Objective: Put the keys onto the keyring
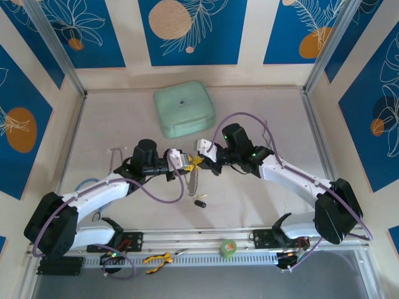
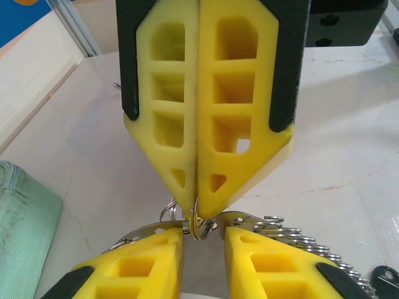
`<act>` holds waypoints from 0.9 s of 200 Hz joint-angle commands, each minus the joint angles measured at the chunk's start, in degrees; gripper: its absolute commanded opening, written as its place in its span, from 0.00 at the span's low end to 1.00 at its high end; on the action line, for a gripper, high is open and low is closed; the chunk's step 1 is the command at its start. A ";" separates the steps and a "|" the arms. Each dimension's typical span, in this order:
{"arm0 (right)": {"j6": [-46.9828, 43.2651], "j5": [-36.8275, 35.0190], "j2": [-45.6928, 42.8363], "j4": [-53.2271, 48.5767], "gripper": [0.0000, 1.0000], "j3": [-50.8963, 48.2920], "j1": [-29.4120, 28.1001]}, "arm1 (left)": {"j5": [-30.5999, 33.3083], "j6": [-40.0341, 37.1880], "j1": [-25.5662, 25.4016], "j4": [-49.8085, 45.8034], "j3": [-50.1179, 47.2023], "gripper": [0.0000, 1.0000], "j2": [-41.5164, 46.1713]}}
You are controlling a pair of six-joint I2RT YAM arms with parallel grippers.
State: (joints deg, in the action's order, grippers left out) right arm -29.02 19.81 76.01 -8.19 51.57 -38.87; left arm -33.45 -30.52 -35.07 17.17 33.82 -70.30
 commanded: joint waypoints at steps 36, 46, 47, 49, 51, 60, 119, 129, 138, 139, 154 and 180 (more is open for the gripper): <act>-2.93 0.84 1.74 0.00 0.00 1.59 -2.03 | -3.58 0.45 -0.61 3.47 -1.37 0.21 1.26; -2.97 0.84 1.79 -0.03 0.00 1.61 -2.15 | -3.55 0.46 -0.55 3.57 -1.39 0.20 1.52; -2.98 0.80 1.78 -0.05 0.00 1.61 -2.16 | -3.55 0.46 -0.54 3.62 -1.44 0.20 1.55; -2.98 0.87 1.80 -0.11 0.00 1.71 -2.15 | -3.57 0.46 -0.55 3.65 -1.47 0.19 1.57; -2.98 0.78 1.80 -0.13 0.00 1.70 -2.17 | -3.56 0.46 -0.58 3.66 -1.43 0.18 1.57; -3.16 0.74 1.79 -0.24 0.00 1.69 -2.17 | -3.55 0.46 -0.59 3.83 -1.48 0.16 1.79; 0.53 4.44 -0.72 0.93 0.12 0.90 0.67 | -2.54 0.64 -0.60 6.19 -3.15 0.00 2.42; 2.64 7.48 -3.01 2.72 0.17 -0.82 3.11 | -2.34 0.10 -0.58 6.73 -3.62 0.00 2.58; 3.95 9.16 -5.18 4.45 0.19 -2.64 4.80 | -2.48 -1.46 -0.67 7.49 -4.21 0.00 2.56; 4.00 9.22 -5.44 4.56 0.19 -2.80 4.87 | -2.58 -1.68 -0.69 7.73 -4.38 0.00 2.55; 0.82 7.52 -8.08 4.63 0.20 -5.76 5.12 | -3.20 -5.40 -1.04 10.12 -5.91 0.00 2.39; -6.26 -1.00 -8.78 4.15 0.18 -8.98 1.85 | -3.76 -8.80 -1.15 13.68 -7.44 0.00 1.92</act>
State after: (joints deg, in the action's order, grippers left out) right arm -30.20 22.90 67.35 -4.43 45.30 -34.35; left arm -34.52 -33.69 -35.46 25.61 28.03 -68.90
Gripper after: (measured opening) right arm 0.189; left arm 0.059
